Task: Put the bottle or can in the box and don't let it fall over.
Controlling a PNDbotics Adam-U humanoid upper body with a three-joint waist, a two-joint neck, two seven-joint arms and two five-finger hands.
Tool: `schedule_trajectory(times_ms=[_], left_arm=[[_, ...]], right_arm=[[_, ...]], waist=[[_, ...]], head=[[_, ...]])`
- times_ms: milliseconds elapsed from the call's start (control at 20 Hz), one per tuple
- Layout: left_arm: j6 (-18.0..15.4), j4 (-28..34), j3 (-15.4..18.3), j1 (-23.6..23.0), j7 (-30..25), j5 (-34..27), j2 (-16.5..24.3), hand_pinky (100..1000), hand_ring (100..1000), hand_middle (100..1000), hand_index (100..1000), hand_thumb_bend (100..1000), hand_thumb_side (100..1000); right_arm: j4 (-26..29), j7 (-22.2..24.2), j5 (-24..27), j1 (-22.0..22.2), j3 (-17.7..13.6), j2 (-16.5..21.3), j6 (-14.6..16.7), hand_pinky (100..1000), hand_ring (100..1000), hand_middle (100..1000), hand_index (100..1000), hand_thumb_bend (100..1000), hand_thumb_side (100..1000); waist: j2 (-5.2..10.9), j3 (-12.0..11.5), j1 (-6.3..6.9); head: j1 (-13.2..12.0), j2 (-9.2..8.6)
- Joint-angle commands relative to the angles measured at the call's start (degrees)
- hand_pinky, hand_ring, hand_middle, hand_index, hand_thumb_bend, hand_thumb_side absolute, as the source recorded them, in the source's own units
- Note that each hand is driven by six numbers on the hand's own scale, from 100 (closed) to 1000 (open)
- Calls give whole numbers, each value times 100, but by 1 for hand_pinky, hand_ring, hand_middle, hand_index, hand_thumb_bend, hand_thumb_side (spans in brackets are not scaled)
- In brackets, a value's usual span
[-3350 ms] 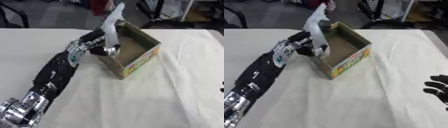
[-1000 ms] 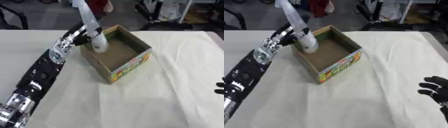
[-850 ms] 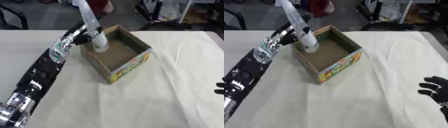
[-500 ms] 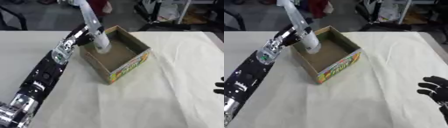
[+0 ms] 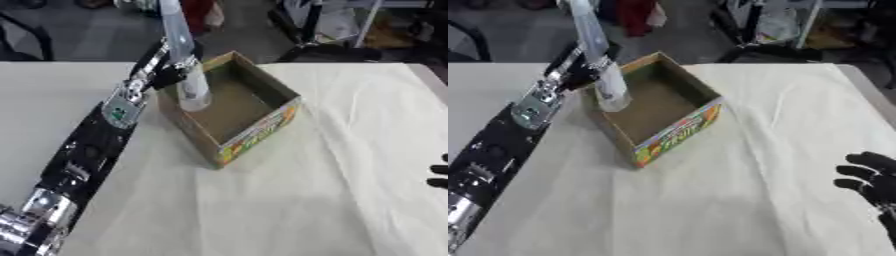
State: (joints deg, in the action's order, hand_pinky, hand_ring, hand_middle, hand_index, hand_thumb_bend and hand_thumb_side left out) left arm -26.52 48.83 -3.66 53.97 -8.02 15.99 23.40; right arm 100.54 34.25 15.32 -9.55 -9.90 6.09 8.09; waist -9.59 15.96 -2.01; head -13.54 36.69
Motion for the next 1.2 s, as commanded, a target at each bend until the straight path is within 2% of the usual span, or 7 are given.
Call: schedule_trajectory(times_ms=[50,400,750,850,900,1000,1200], left_arm=[[-180,192,6,104,-53,49,111,882,1000,996,1000,283,963],[-357,289,-2,122,165,318,156,906,1000,1000,1000,389,1000],[-395,257,-31,101,289,613,149,902,1000,1000,1000,355,1000],[-398,264,-44,102,298,705,156,899,1000,1000,1000,295,1000],[-408,280,-54,103,299,779,164,897,1000,1000,1000,100,813],[-460,341,-63,102,326,977,178,896,1000,999,1000,100,719],[-568,386,-46,96,488,1240,168,897,1000,999,1000,100,691]], right_arm=[[54,5,-15,-58,-43,114,9,756,795,788,838,100,470],[51,8,-14,-59,-41,113,8,756,795,787,838,100,470],[53,7,-4,-61,-42,111,8,757,795,787,838,100,470],[54,7,-4,-62,-42,112,8,757,795,787,838,100,470],[54,6,-4,-62,-43,112,8,757,795,787,838,100,470],[54,4,-5,-61,-46,112,9,757,795,787,838,100,470],[52,5,-6,-60,-43,112,11,757,795,787,838,100,470]], waist=[[131,13,0],[133,23,1],[135,32,0],[135,35,0],[135,35,0],[134,33,-1],[133,29,-7]], head=[[8,-21],[15,-37],[23,-37],[25,-35],[26,-34],[31,-34],[31,-31]])
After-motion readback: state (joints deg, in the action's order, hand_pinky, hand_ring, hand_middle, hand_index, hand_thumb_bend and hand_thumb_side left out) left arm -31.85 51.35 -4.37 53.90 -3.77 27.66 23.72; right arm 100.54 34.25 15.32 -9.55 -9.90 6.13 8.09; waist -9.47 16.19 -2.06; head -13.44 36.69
